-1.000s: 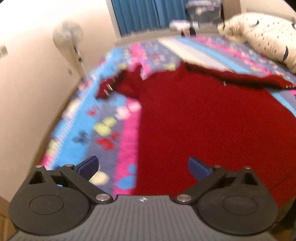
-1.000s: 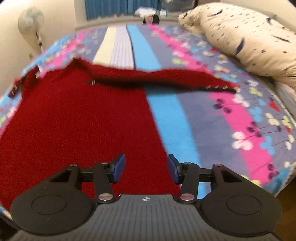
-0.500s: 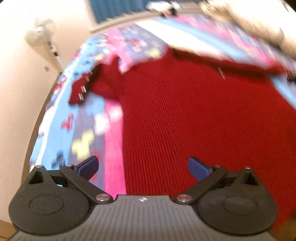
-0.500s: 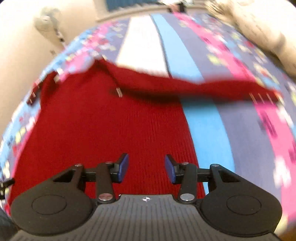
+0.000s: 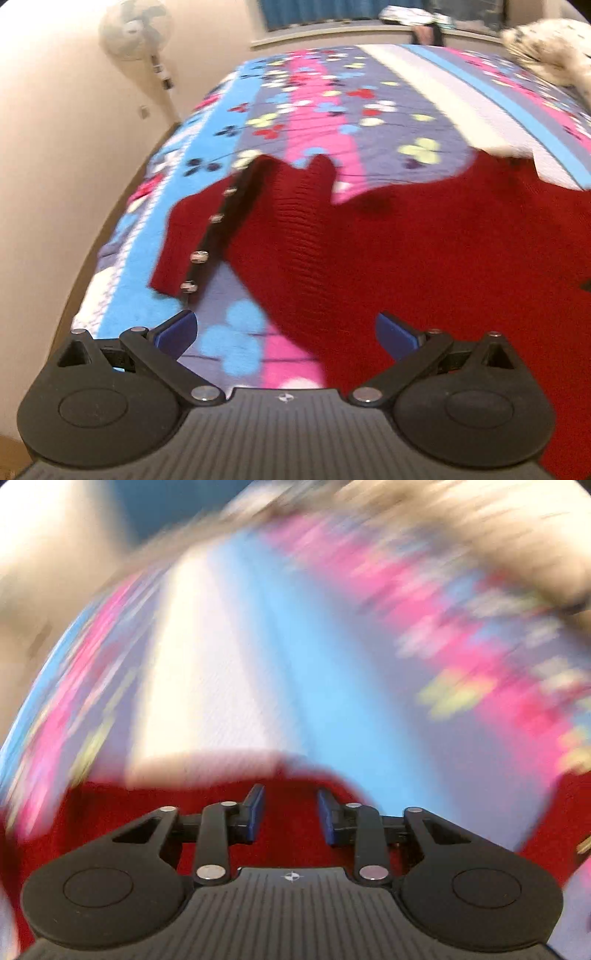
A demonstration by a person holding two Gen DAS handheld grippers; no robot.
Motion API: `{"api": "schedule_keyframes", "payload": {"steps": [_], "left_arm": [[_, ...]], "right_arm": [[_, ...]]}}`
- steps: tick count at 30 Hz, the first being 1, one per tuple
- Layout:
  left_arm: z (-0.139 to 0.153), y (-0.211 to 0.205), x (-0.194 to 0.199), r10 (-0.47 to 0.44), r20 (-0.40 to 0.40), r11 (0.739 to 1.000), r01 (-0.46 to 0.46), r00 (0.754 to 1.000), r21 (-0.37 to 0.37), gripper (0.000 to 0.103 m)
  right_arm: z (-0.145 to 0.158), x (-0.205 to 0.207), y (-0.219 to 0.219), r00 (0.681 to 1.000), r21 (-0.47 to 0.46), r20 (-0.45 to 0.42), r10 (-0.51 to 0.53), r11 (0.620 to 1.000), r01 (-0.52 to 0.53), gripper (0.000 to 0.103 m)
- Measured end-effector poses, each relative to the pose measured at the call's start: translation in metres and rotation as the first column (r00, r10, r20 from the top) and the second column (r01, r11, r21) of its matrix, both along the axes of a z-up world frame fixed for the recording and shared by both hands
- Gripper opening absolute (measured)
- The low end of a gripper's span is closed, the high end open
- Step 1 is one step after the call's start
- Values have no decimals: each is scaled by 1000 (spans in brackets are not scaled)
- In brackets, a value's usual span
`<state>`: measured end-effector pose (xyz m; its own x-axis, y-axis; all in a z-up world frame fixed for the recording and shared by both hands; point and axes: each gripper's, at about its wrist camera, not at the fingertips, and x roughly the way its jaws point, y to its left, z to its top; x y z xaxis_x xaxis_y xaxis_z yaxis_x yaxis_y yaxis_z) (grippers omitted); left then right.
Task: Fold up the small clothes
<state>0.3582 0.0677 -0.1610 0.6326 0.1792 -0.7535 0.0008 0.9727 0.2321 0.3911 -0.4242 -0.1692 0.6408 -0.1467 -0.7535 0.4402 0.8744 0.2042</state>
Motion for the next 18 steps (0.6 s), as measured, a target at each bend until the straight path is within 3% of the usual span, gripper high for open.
{"api": "schedule_keyframes", "payload": {"steps": [1, 2, 4, 7, 11, 15, 18], "left_arm": [[-2, 8, 2, 21, 0, 1000, -21, 1000, -8, 103], [-3, 17, 4, 38, 0, 999, -38, 999, -14, 103], [-6, 33, 7, 71, 3, 997, -71, 997, -12, 103], [-11, 56, 11, 111, 5, 994, -111, 994, 26, 103], [-11, 88, 15, 161, 16, 986, -162, 987, 38, 103], [-21, 107, 36, 144, 6, 986, -144, 990, 79, 103], [-34, 107, 62, 57, -55, 995, -52, 997, 88, 103]], "right_arm": [[9, 4, -16, 996, -64, 26, -87, 994, 88, 41], [12, 5, -25, 996, -68, 20, -89, 994, 90, 43], [15, -9, -31, 1000, -3, 26, -9, 1000, 9, 43], [11, -56, -10, 994, 5, 24, 108, 994, -109, 49], [-11, -122, 52, 972, 23, -42, 230, 973, -229, 49], [-21, -191, 99, 968, 97, -63, 243, 967, -237, 49], [-19, -224, 123, 966, 130, -87, 243, 964, -230, 49]]}}
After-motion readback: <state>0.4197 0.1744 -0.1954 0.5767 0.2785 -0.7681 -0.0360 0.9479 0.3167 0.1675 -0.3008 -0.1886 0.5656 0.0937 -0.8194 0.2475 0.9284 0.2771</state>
